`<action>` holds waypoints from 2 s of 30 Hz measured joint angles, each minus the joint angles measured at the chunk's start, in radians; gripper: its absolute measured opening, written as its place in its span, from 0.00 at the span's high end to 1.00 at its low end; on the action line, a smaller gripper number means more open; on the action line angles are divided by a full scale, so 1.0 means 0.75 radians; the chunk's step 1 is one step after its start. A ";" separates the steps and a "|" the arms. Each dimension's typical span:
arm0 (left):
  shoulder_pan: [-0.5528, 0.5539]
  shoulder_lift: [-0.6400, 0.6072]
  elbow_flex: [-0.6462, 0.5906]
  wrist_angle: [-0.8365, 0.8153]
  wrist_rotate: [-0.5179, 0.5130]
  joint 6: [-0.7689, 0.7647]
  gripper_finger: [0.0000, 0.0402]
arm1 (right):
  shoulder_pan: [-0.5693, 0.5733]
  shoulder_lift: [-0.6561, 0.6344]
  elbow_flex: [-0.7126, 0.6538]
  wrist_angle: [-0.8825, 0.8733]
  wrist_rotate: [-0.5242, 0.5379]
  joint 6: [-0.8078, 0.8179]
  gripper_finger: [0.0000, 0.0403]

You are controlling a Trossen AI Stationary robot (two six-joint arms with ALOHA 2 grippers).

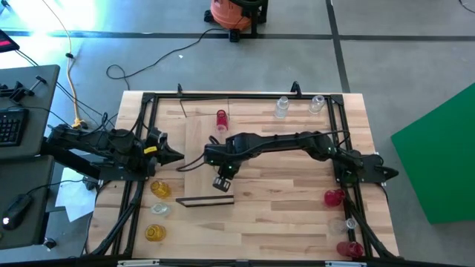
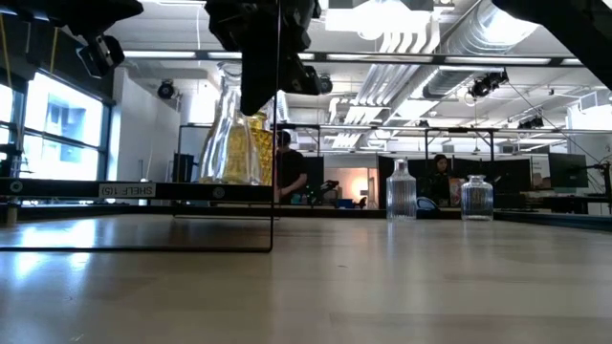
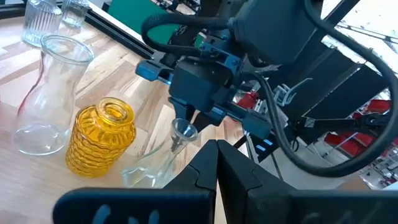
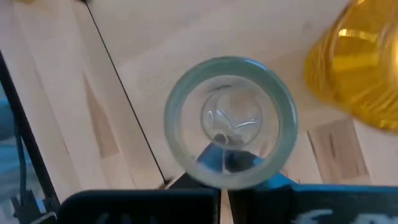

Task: Sort vases onto shelf
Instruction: Put the transparent vase on the shelf aligned with the other transparent vase

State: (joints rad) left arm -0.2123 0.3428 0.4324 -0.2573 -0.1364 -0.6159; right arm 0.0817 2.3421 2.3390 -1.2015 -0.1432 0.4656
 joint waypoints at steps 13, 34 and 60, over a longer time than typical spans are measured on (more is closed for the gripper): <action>0.001 0.000 0.000 0.001 0.000 0.000 1.00 | -0.015 0.000 0.000 0.166 -0.040 -0.019 1.00; 0.001 0.004 -0.001 0.040 -0.007 -0.005 1.00 | -0.030 0.037 0.002 0.328 -0.069 -0.024 1.00; 0.001 0.003 -0.001 0.040 -0.008 -0.011 1.00 | -0.042 0.036 0.002 0.502 -0.029 0.077 1.00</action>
State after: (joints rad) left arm -0.2115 0.3450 0.4318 -0.2276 -0.1421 -0.6243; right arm 0.0504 2.3692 2.3402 -0.8249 -0.1646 0.5230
